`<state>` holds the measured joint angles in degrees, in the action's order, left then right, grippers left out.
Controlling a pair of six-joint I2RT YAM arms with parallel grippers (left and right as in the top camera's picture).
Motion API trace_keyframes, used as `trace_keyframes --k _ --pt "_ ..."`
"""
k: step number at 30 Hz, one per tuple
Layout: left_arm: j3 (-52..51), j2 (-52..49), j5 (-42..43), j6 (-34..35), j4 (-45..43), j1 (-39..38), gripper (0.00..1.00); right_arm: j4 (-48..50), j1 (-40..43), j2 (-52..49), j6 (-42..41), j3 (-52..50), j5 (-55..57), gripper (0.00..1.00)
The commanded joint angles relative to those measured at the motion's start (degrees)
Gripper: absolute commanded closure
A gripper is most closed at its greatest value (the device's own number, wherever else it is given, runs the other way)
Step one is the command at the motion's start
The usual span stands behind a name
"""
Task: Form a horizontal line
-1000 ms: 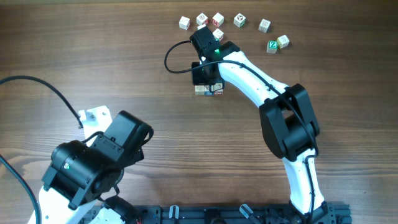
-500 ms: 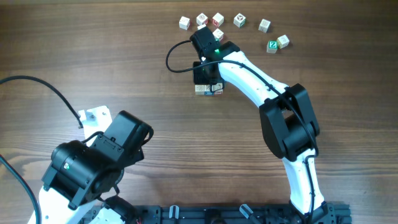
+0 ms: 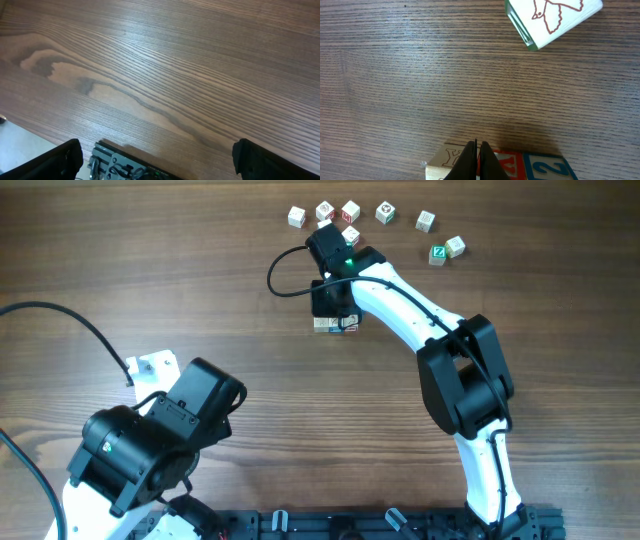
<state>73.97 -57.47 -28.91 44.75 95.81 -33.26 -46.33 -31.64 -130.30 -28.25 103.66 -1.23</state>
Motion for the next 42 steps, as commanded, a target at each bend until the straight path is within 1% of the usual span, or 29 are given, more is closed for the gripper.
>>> trace_keyframes --k 1,15,21,23,26,30,39,40,42 --pt "-0.2 0.0 -1.0 0.5 0.0 0.3 0.00 -0.3 0.0 -1.5 -0.4 0.1 0.3 0.95" --pt "-0.2 0.0 -1.0 0.5 0.0 0.3 0.00 -0.6 0.0 -1.5 -0.4 0.1 0.3 0.95" --pt "-0.2 0.0 -1.0 0.5 0.0 0.3 0.00 1.8 0.0 -1.5 0.0 0.1 0.3 0.96" --pt "-0.2 0.0 -1.0 0.5 0.0 0.3 0.00 2.0 0.0 -1.5 1.4 0.1 -1.3 0.96" --pt "-0.2 0.0 -1.0 0.5 0.0 0.3 0.00 1.4 -0.5 -1.5 1.3 0.0 -1.8 0.95" --pt "-0.2 0.0 -1.0 0.5 0.0 0.3 0.00 1.3 -1.9 -1.5 2.8 0.0 -1.3 0.96" --pt "-0.2 0.0 -1.0 0.5 0.0 0.3 0.00 2.6 -1.9 -1.5 2.6 0.0 0.1 0.95" --pt "-0.2 0.0 -1.0 0.5 0.0 0.3 0.00 3.3 -1.9 -1.5 2.9 0.0 0.0 0.95" --pt "-0.2 0.0 -1.0 0.5 0.0 0.3 0.00 5.7 -1.9 -1.5 7.6 0.0 -4.6 0.95"
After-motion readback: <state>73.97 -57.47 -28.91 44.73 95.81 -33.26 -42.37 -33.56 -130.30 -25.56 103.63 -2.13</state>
